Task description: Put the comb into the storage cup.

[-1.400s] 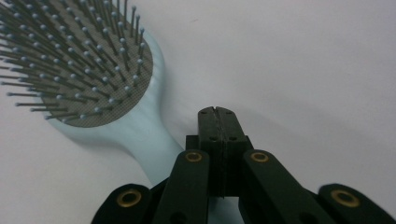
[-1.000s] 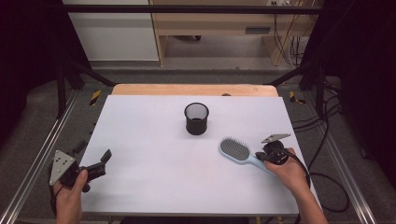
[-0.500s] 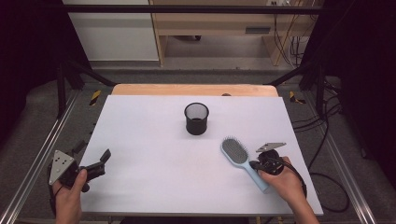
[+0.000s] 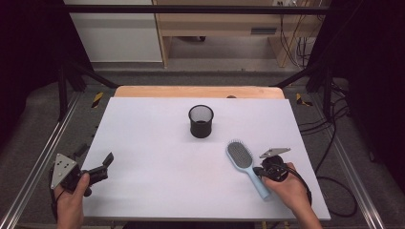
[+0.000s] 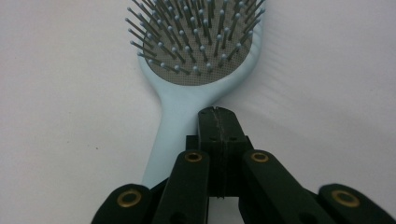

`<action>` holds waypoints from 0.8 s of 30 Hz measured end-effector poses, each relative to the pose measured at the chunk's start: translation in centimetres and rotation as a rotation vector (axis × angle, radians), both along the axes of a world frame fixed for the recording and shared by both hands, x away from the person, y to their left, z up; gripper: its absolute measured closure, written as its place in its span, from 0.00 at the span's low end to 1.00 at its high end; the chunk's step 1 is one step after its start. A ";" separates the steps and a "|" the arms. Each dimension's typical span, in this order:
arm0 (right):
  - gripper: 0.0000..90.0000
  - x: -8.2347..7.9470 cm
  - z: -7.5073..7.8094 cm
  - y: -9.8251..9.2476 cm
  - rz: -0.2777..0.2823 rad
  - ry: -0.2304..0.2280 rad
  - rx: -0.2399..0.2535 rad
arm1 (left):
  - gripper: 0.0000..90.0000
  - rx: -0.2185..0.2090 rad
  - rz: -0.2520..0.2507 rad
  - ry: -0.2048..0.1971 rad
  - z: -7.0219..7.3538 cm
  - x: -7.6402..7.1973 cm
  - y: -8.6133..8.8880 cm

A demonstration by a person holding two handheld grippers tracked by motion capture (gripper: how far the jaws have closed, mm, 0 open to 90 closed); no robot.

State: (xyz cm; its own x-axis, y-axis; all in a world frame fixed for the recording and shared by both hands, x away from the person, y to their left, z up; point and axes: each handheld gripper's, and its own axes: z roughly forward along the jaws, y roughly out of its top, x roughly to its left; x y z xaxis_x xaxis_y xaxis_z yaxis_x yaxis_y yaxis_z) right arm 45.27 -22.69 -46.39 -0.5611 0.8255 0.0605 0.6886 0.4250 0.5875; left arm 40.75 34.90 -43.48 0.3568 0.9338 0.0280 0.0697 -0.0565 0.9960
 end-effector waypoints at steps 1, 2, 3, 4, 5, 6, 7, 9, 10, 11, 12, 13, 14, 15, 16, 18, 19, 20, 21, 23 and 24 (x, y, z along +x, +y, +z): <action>1.00 0.0 0.0 0.0 -0.001 -0.001 0.001 | 0.03 0.001 -0.001 0.000 0.0 0.0 0.0; 1.00 0.0 0.0 0.0 -0.002 -0.003 0.001 | 0.03 0.002 -0.002 0.000 0.0 0.0 -0.1; 1.00 -0.1 0.0 0.0 -0.006 -0.003 0.001 | 0.03 0.002 -0.003 0.001 0.0 0.0 -0.1; 1.00 -0.1 0.0 0.0 -0.005 -0.004 -0.002 | 0.03 0.003 -0.004 0.001 0.0 0.0 -0.1; 1.00 -0.1 0.0 0.0 -0.007 -0.005 -0.008 | 0.03 0.003 -0.004 0.002 0.0 0.0 -0.1; 1.00 -0.2 0.0 0.0 -0.011 -0.012 -0.010 | 0.03 0.001 -0.005 0.003 0.0 0.0 -0.1; 1.00 -0.3 0.1 0.0 -0.017 -0.018 -0.009 | 0.03 0.000 -0.004 0.003 0.0 0.0 -0.1; 1.00 -0.5 0.3 0.0 -0.027 -0.033 -0.001 | 0.03 0.000 -0.003 0.003 0.0 0.0 0.0; 0.99 -0.6 0.5 0.0 -0.028 -0.045 -0.007 | 0.03 0.000 -0.001 0.004 0.0 0.0 0.0; 0.97 -0.8 0.6 0.1 -0.034 -0.053 -0.010 | 0.03 -0.001 -0.001 0.004 0.0 0.0 0.0; 0.96 -0.9 0.8 0.1 -0.035 -0.059 -0.013 | 0.03 -0.003 0.000 0.004 0.0 0.0 0.0; 0.94 -1.1 0.9 0.2 -0.038 -0.065 -0.010 | 0.03 -0.003 0.000 0.004 0.0 0.0 0.0; 0.89 -1.2 1.0 0.2 -0.041 -0.074 -0.014 | 0.03 -0.004 0.000 0.004 0.0 0.0 0.0; 0.81 -1.4 1.2 0.2 -0.050 -0.082 -0.019 | 0.03 -0.005 0.000 0.005 0.0 0.0 0.0; 0.73 -1.5 1.3 0.2 -0.063 -0.093 -0.020 | 0.03 -0.005 0.000 0.006 0.0 0.0 0.0; 0.59 -1.6 1.6 0.2 -0.081 -0.090 -0.007 | 0.03 -0.004 0.000 0.006 0.0 0.0 0.0; 0.54 -1.6 1.7 0.2 -0.083 -0.088 0.010 | 0.03 -0.004 0.000 0.006 0.0 0.0 0.0; 0.50 -1.7 1.9 0.3 -0.079 -0.080 0.018 | 0.03 -0.005 0.000 0.007 0.0 0.0 0.0; 0.45 -1.8 2.0 0.4 -0.081 -0.073 0.019 | 0.03 -0.006 0.000 0.007 0.0 0.0 0.0; 0.37 -1.8 2.0 0.7 -0.087 -0.071 0.016 | 0.03 -0.007 -0.001 0.008 0.0 0.0 0.0; 0.34 -1.7 2.0 0.8 -0.084 -0.066 0.017 | 0.03 -0.006 -0.001 0.009 -0.1 0.0 0.0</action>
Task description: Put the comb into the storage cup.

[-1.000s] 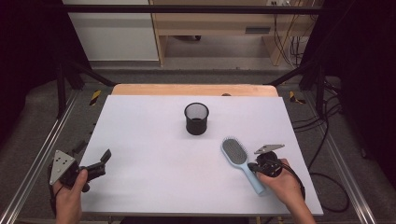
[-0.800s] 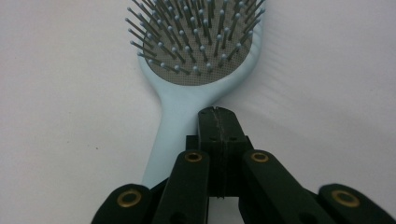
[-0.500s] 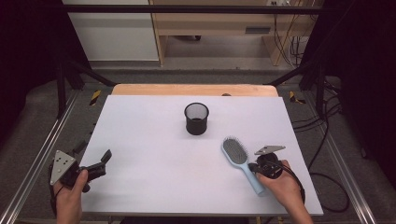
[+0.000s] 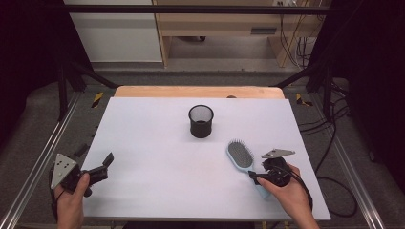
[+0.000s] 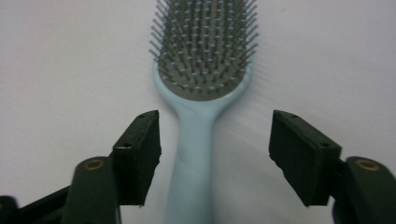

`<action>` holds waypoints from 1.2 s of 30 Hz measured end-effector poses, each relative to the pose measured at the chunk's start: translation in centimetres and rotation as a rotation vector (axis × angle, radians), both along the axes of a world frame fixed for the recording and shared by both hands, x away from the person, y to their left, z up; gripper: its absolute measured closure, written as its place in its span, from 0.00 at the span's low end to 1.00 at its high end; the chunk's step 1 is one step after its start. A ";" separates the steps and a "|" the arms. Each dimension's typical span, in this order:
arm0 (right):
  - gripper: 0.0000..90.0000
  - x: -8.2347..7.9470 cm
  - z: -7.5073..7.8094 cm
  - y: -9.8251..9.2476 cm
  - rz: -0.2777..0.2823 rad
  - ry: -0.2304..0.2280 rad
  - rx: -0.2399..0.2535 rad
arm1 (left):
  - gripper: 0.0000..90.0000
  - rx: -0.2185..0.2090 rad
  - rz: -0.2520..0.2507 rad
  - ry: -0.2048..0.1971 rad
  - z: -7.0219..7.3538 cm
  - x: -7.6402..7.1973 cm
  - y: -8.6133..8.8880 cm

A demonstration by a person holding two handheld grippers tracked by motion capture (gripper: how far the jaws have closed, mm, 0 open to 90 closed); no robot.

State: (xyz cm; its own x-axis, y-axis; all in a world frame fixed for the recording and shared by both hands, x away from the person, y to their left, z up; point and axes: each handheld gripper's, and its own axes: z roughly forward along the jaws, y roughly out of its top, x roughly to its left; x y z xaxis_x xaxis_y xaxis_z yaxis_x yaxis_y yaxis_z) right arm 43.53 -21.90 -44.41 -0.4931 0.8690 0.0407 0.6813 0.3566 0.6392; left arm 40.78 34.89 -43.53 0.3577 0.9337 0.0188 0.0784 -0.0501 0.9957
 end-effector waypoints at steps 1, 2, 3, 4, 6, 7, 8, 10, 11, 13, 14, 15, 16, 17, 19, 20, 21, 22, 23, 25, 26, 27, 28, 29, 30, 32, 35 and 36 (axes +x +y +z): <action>0.30 0.1 0.0 0.2 -0.001 0.005 -0.004 | 0.03 0.000 0.000 0.000 0.0 0.0 0.0; 0.28 0.1 -0.1 0.3 -0.006 0.015 -0.006 | 0.03 -0.001 -0.001 0.001 0.0 0.0 0.0; 0.24 0.2 -0.1 0.5 -0.007 0.024 -0.007 | 0.03 -0.001 -0.001 0.001 0.0 0.0 0.0; 0.22 0.3 -0.2 0.6 -0.007 0.035 -0.008 | 0.03 -0.001 -0.001 0.001 0.0 0.0 0.0; 0.20 0.4 -0.4 1.0 -0.007 0.047 -0.007 | 0.03 -0.002 -0.001 0.001 0.0 0.0 0.0; 0.19 0.5 -0.5 1.1 -0.004 0.052 -0.013 | 0.03 -0.003 -0.001 0.002 0.0 0.0 0.0; 0.18 0.5 -0.5 1.2 -0.003 0.055 -0.017 | 0.03 -0.003 -0.002 0.002 0.0 0.0 0.0; 0.16 0.6 -0.7 1.4 -0.007 0.060 -0.018 | 0.03 -0.004 -0.002 0.002 0.0 0.0 0.0; 0.15 0.6 -0.8 1.5 -0.007 0.063 -0.018 | 0.03 -0.005 -0.002 0.002 0.0 0.0 0.0; 0.15 0.7 -1.1 1.7 -0.010 0.063 -0.019 | 0.03 -0.003 -0.003 0.003 0.0 0.1 0.0; 0.15 0.7 -1.2 1.8 -0.011 0.066 -0.020 | 0.03 -0.003 -0.004 0.003 0.0 0.1 -0.1; 0.16 0.7 -1.3 1.8 -0.009 0.067 -0.020 | 0.03 -0.003 -0.005 0.004 0.0 0.1 -0.1; 0.16 0.8 -1.5 1.9 -0.016 0.066 -0.027 | 0.03 -0.003 -0.006 0.005 0.0 0.1 -0.1; 0.19 0.8 -1.6 2.0 -0.016 0.068 -0.028 | 0.03 -0.002 -0.006 0.005 0.0 0.1 -0.1; 0.22 0.8 -1.8 2.1 -0.020 0.064 -0.036 | 0.03 -0.001 -0.007 0.006 -0.1 0.1 -0.1; 0.25 0.9 -1.9 2.1 -0.021 0.061 -0.034 | 0.03 -0.001 -0.007 0.006 -0.1 0.1 -0.1; 0.27 0.9 -2.0 2.1 -0.021 0.058 -0.033 | 0.03 -0.001 -0.007 0.007 -0.1 0.1 -0.1; 0.28 0.9 -2.0 2.2 -0.020 0.058 -0.031 | 0.03 -0.001 -0.006 0.007 -0.1 0.1 -0.1; 0.29 0.9 -2.0 2.2 -0.019 0.060 -0.029 | 0.03 -0.001 -0.006 0.007 -0.1 0.1 -0.1; 0.32 0.9 -2.0 2.3 -0.018 0.059 -0.029 | 0.03 -0.001 -0.006 0.007 -0.1 0.1 -0.1; 0.32 1.0 -2.0 2.3 -0.015 0.062 -0.030 | 0.03 -0.001 -0.006 0.007 -0.1 0.1 -0.1; 0.33 1.0 -2.0 2.3 -0.017 0.063 -0.029 | 0.03 0.000 -0.007 0.007 -0.1 0.1 -0.1; 0.35 1.0 -2.0 2.3 -0.020 0.062 -0.032 | 0.03 0.000 -0.007 0.007 -0.1 0.1 -0.1; 0.36 1.0 -2.1 2.3 -0.022 0.061 -0.034 | 0.03 0.000 -0.007 0.007 -0.1 0.1 -0.1; 0.37 1.0 -2.1 2.3 -0.022 0.064 -0.034 | 0.03 0.001 -0.007 0.007 -0.1 0.1 -0.1; 0.40 1.1 -2.1 2.3 -0.025 0.067 -0.036 | 0.03 0.001 -0.007 0.007 -0.1 0.1 -0.1; 0.43 1.1 -2.1 2.3 -0.033 0.074 -0.035 | 0.03 -0.001 -0.006 0.007 -0.1 0.1 -0.1; 0.44 1.1 -2.1 2.3 -0.030 0.075 -0.035 | 0.03 -0.001 -0.006 0.007 -0.1 0.1 -0.1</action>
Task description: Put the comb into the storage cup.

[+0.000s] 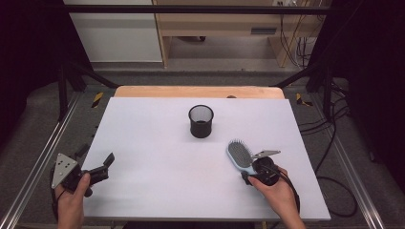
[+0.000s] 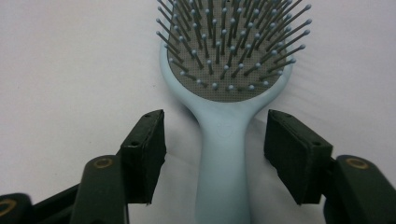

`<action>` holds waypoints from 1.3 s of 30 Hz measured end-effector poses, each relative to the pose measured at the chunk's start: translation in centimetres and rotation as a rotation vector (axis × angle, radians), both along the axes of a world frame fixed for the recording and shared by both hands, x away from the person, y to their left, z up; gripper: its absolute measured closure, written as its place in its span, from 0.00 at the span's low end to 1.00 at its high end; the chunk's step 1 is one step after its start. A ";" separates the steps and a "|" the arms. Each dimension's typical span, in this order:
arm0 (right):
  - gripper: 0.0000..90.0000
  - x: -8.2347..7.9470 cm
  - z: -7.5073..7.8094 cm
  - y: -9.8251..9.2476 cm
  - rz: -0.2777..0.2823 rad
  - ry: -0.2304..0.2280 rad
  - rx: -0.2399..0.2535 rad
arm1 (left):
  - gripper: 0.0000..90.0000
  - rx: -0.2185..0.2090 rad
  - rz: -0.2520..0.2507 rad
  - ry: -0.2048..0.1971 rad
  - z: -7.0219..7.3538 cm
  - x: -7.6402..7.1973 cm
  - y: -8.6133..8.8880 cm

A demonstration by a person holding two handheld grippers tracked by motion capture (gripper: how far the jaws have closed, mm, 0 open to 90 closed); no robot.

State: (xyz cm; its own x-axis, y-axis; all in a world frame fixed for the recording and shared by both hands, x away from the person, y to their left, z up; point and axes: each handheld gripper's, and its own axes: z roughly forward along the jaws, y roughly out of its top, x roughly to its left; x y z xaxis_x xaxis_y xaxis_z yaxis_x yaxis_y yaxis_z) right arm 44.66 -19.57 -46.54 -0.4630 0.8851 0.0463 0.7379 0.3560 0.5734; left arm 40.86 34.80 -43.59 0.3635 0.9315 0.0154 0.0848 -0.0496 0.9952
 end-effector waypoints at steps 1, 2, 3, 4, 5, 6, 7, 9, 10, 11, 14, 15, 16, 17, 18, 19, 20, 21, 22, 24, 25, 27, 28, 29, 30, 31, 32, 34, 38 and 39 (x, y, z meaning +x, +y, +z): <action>0.45 0.0 0.0 0.0 0.002 0.000 0.000 | 0.03 0.000 0.000 0.000 0.0 0.0 0.0; 0.46 0.0 0.0 0.0 0.002 0.000 0.000 | 0.03 0.000 -0.001 0.000 0.0 0.0 0.0; 0.47 0.0 0.0 0.0 0.001 0.001 -0.002 | 0.03 0.000 -0.002 0.000 0.0 0.0 0.0; 0.48 0.0 0.0 0.0 -0.001 0.003 -0.002 | 0.03 0.001 -0.002 0.000 0.0 0.0 0.0; 0.49 0.0 0.0 0.0 -0.004 0.001 -0.005 | 0.03 0.001 -0.003 -0.001 0.0 0.0 0.0; 0.50 0.0 0.0 0.0 -0.005 0.000 -0.007 | 0.03 0.002 -0.003 -0.001 0.0 0.0 0.0; 0.50 0.0 0.0 0.0 -0.007 0.000 -0.008 | 0.03 0.002 -0.003 -0.001 0.0 0.0 0.0; 0.53 0.1 0.0 -0.1 -0.010 -0.001 -0.011 | 0.03 0.002 -0.003 -0.001 0.0 0.0 0.0; 0.54 0.1 0.0 -0.1 -0.011 -0.001 -0.010 | 0.03 0.002 -0.003 -0.001 0.0 0.0 0.0; 0.56 0.0 0.0 -0.1 -0.013 -0.005 -0.015 | 0.03 0.002 -0.002 0.000 0.0 0.0 0.0; 0.60 0.0 0.0 -0.1 -0.015 -0.010 -0.025 | 0.03 0.003 -0.003 -0.001 0.0 0.0 0.0; 0.60 0.0 0.0 -0.1 -0.012 -0.011 -0.027 | 0.03 0.003 -0.004 -0.001 0.0 0.0 0.0; 0.61 0.0 0.0 -0.1 -0.010 -0.016 -0.036 | 0.03 0.003 -0.004 -0.001 0.0 0.0 0.0; 0.61 0.0 0.0 -0.1 -0.003 -0.016 -0.038 | 0.03 0.004 -0.005 -0.002 0.0 0.0 -0.1; 0.62 0.0 0.0 -0.1 -0.003 -0.018 -0.041 | 0.03 0.004 -0.005 -0.002 0.0 0.0 -0.1; 0.63 0.0 0.0 -0.1 -0.001 -0.020 -0.042 | 0.03 0.004 -0.006 -0.002 0.0 0.0 -0.1; 0.64 0.0 0.0 -0.1 0.003 -0.016 -0.040 | 0.03 0.003 -0.006 -0.002 0.0 0.0 -0.1; 0.65 0.0 0.0 -0.1 0.002 -0.016 -0.040 | 0.03 0.004 -0.006 -0.002 0.0 0.0 -0.1; 0.66 0.0 0.0 -0.2 0.004 -0.016 -0.040 | 0.03 0.004 -0.006 -0.003 0.1 0.0 0.0; 0.68 0.0 0.0 -0.3 0.006 -0.018 -0.037 | 0.03 0.003 -0.005 -0.003 0.1 0.0 0.0; 0.70 0.0 -0.1 -0.3 0.006 -0.020 -0.036 | 0.03 0.002 -0.004 -0.003 0.1 0.0 0.0; 0.72 0.0 -0.1 -0.4 0.008 -0.021 -0.034 | 0.03 0.003 -0.004 -0.004 0.1 0.0 0.0; 0.73 0.0 0.0 -0.4 0.008 -0.020 -0.035 | 0.03 0.003 -0.004 -0.004 0.1 0.0 0.0; 0.74 0.0 0.0 -0.4 0.009 -0.018 -0.033 | 0.03 0.004 -0.004 -0.005 0.1 0.0 0.0; 0.75 0.1 0.0 -0.4 0.008 -0.016 -0.032 | 0.03 0.004 -0.004 -0.004 0.1 0.0 0.0; 0.76 0.1 0.0 -0.5 0.005 -0.012 -0.031 | 0.03 0.004 -0.004 -0.004 0.1 0.0 0.0; 0.76 0.2 0.0 -0.5 0.010 -0.011 -0.033 | 0.03 0.004 -0.004 -0.004 0.1 0.0 0.0; 0.76 0.2 0.0 -0.6 0.016 -0.009 -0.031 | 0.03 0.005 -0.004 -0.004 0.1 0.0 0.0; 0.77 0.2 0.0 -0.6 0.017 -0.008 -0.030 | 0.03 0.005 -0.004 -0.003 0.1 0.0 0.0; 0.77 0.2 0.0 -0.6 0.018 -0.011 -0.032 | 0.03 0.005 -0.004 -0.002 0.1 0.0 0.0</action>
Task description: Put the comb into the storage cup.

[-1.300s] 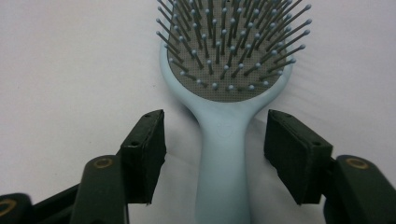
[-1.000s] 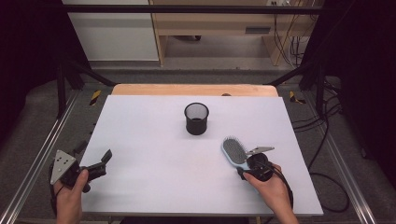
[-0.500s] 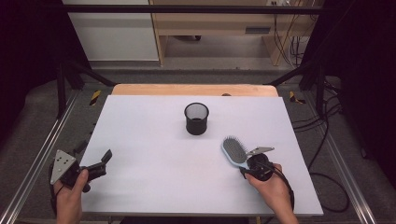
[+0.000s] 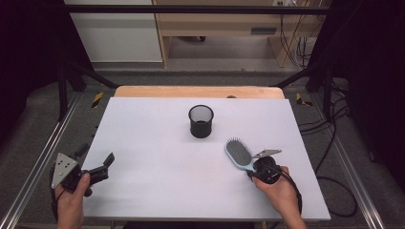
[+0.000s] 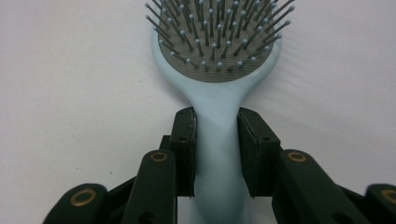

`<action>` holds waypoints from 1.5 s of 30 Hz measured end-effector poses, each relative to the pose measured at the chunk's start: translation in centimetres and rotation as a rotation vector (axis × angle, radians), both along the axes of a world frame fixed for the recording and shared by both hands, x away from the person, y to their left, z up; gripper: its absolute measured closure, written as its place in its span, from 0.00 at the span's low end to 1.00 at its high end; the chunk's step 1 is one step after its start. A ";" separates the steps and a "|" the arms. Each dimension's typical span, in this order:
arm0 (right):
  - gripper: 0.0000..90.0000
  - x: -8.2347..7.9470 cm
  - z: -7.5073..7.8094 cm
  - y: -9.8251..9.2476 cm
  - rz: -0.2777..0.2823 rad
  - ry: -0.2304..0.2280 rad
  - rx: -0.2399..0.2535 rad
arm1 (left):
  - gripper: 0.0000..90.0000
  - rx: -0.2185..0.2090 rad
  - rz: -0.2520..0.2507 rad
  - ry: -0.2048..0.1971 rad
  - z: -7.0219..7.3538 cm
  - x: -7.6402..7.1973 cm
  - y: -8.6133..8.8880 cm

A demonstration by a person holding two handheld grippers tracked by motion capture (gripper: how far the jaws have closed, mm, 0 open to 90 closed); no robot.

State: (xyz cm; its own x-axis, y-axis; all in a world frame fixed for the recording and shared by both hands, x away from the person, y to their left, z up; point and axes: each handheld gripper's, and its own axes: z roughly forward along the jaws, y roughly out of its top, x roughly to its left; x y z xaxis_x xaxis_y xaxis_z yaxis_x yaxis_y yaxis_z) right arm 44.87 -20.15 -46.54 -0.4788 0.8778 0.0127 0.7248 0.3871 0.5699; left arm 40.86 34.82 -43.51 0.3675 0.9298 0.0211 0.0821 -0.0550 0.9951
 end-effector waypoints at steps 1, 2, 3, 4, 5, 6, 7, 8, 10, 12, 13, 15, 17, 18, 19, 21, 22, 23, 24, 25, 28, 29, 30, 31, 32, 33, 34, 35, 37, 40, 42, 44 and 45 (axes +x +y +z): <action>0.77 0.0 0.0 0.0 -0.001 -0.001 0.000 | 0.03 0.000 0.000 0.000 0.0 0.0 0.0; 0.77 0.0 0.0 0.0 0.002 -0.003 0.000 | 0.03 0.001 -0.001 0.000 0.0 0.0 0.0; 0.77 0.0 0.0 -0.1 0.004 -0.002 0.002 | 0.03 0.002 -0.001 0.000 0.0 0.0 0.0; 0.77 0.0 0.0 -0.1 0.005 -0.004 0.004 | 0.03 0.001 -0.002 0.000 0.0 0.0 0.0; 0.77 0.0 0.0 -0.1 0.004 -0.002 0.006 | 0.03 0.002 -0.002 0.001 0.0 0.0 -0.1; 0.77 0.0 0.0 -0.1 0.005 -0.004 0.009 | 0.03 0.002 -0.003 0.002 0.0 0.0 -0.1; 0.77 0.0 -0.1 -0.2 0.005 -0.005 0.012 | 0.03 0.004 -0.003 0.001 0.0 0.0 -0.1; 0.77 -0.1 -0.1 -0.2 0.002 -0.005 0.014 | 0.03 0.005 -0.003 0.001 0.0 0.0 -0.1; 0.77 -0.1 -0.1 -0.2 0.007 -0.012 0.012 | 0.03 0.006 -0.005 0.000 0.0 0.0 -0.1; 0.77 -0.1 -0.1 -0.3 0.008 -0.011 0.017 | 0.03 0.008 -0.007 0.000 0.0 0.0 -0.2; 0.77 -0.1 -0.1 -0.3 0.010 -0.010 0.017 | 0.03 0.009 -0.009 0.000 0.0 0.1 -0.2; 0.77 -0.1 -0.1 -0.3 0.013 -0.011 0.016 | 0.03 0.013 -0.011 0.000 0.0 0.1 -0.3; 0.77 -0.1 -0.1 -0.3 0.014 -0.013 0.019 | 0.03 0.015 -0.014 -0.001 0.1 0.1 -0.3; 0.77 -0.2 -0.1 -0.3 0.013 -0.014 0.021 | 0.03 0.016 -0.014 -0.003 0.1 0.1 -0.4; 0.77 -0.2 -0.1 -0.4 0.015 -0.017 0.023 | 0.03 0.017 -0.013 -0.005 0.1 0.0 -0.4; 0.77 -0.2 -0.1 -0.5 0.015 -0.019 0.026 | 0.04 0.015 -0.015 -0.007 0.1 0.0 -0.4; 0.77 -0.2 -0.1 -0.5 0.015 -0.019 0.026 | 0.04 0.016 -0.016 -0.006 0.1 0.1 -0.4; 0.77 -0.2 -0.1 -0.4 0.015 -0.019 0.025 | 0.04 0.015 -0.016 -0.005 0.1 0.1 -0.5; 0.77 -0.3 -0.1 -0.4 0.015 -0.020 0.023 | 0.04 0.014 -0.017 -0.003 0.1 0.1 -0.5; 0.77 -0.3 -0.2 -0.4 0.016 -0.023 0.021 | 0.04 0.012 -0.018 -0.001 0.1 0.1 -0.5; 0.77 -0.3 -0.2 -0.4 0.016 -0.029 0.021 | 0.04 0.013 -0.020 0.000 0.1 0.2 -0.6; 0.77 -0.3 -0.2 -0.4 0.018 -0.029 0.021 | 0.04 0.014 -0.020 0.000 0.1 0.2 -0.6; 0.77 -0.3 -0.2 -0.4 0.016 -0.026 0.023 | 0.04 0.015 -0.021 0.000 0.1 0.2 -0.6; 0.77 -0.3 -0.2 -0.5 0.019 -0.029 0.024 | 0.04 0.015 -0.021 0.001 0.0 0.2 -0.6; 0.77 -0.3 -0.2 -0.5 0.022 -0.030 0.025 | 0.04 0.016 -0.021 0.001 0.0 0.2 -0.7; 0.77 -0.3 -0.2 -0.5 0.022 -0.028 0.028 | 0.04 0.016 -0.021 0.001 0.0 0.2 -0.7; 0.77 -0.3 -0.2 -0.5 0.024 -0.030 0.030 | 0.04 0.016 -0.021 0.002 0.0 0.2 -0.7; 0.77 -0.4 -0.2 -0.6 0.026 -0.035 0.029 | 0.04 0.014 -0.020 0.003 0.0 0.2 -0.7; 0.77 -0.5 -0.1 -0.7 0.025 -0.052 0.025 | 0.04 0.012 -0.019 0.004 0.0 0.2 -0.7; 0.77 -0.5 0.0 -1.2 0.012 -0.074 0.035 | 0.04 0.009 -0.017 0.006 0.0 0.3 -0.6; 0.77 -0.4 0.1 -1.5 0.001 -0.086 0.050 | 0.04 0.005 -0.016 0.005 0.0 0.3 -0.7; 0.77 -0.5 0.2 -1.8 -0.012 -0.101 0.066 | 0.04 0.006 -0.016 0.004 0.0 0.3 -0.8; 0.77 -0.5 0.2 -2.0 -0.012 -0.112 0.073 | 0.04 0.008 -0.017 0.005 0.0 0.3 -0.8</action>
